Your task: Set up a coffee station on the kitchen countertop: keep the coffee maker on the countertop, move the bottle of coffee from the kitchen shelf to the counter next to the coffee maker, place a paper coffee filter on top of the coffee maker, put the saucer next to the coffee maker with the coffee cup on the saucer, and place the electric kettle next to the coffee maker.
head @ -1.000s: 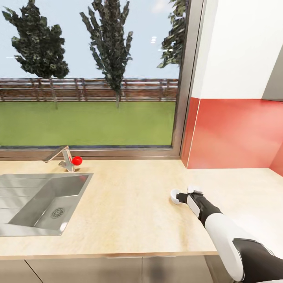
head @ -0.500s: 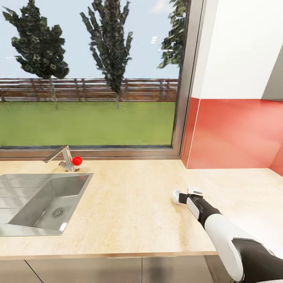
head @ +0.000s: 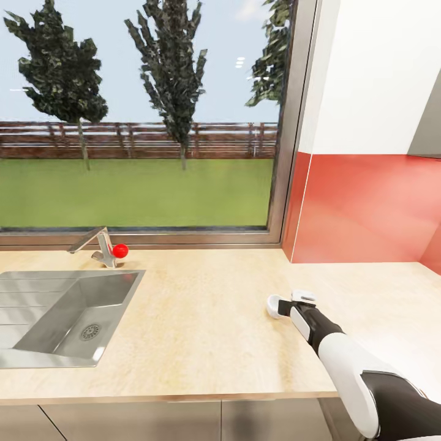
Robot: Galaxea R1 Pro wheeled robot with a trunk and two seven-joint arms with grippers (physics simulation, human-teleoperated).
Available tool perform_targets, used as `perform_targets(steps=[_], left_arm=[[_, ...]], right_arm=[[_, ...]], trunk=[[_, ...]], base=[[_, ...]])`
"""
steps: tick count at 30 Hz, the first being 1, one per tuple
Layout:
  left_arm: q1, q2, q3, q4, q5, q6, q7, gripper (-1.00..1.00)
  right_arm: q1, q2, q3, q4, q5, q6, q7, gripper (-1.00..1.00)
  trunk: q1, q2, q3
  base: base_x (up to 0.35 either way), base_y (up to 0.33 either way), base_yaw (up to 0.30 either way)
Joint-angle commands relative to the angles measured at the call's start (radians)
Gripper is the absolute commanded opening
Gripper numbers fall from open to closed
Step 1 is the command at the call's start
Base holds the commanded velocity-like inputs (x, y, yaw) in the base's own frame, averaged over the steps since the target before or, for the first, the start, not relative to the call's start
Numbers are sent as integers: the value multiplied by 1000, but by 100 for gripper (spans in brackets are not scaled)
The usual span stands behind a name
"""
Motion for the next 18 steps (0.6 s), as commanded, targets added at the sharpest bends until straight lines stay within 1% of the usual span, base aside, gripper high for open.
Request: perform_targets(steps=[1,14,16,18], left_arm=[[-1,0,8,0,-10,-2,2,100],[-1,-1,8,-2,-12,-7,2,100],[-1,0,8,-3,-16,-8,2,100],[-2,2,8,-4,-29,-9,2,100]], right_arm=[[0,1,-4,9,-22,2,-4,-100],[0,3,-5,-2,-22,4,-3,-100],[0,3,-5,-18,-22,6,-3,-100],[0,4,-1,-53,-22,8,-2,-100]], trunk=[[1,-2,-3],[1,-2,-3],[1,-2,-3],[1,-2,-3]], base=[[0,0,0],[0,0,0],[0,0,0],[0,0,0]])
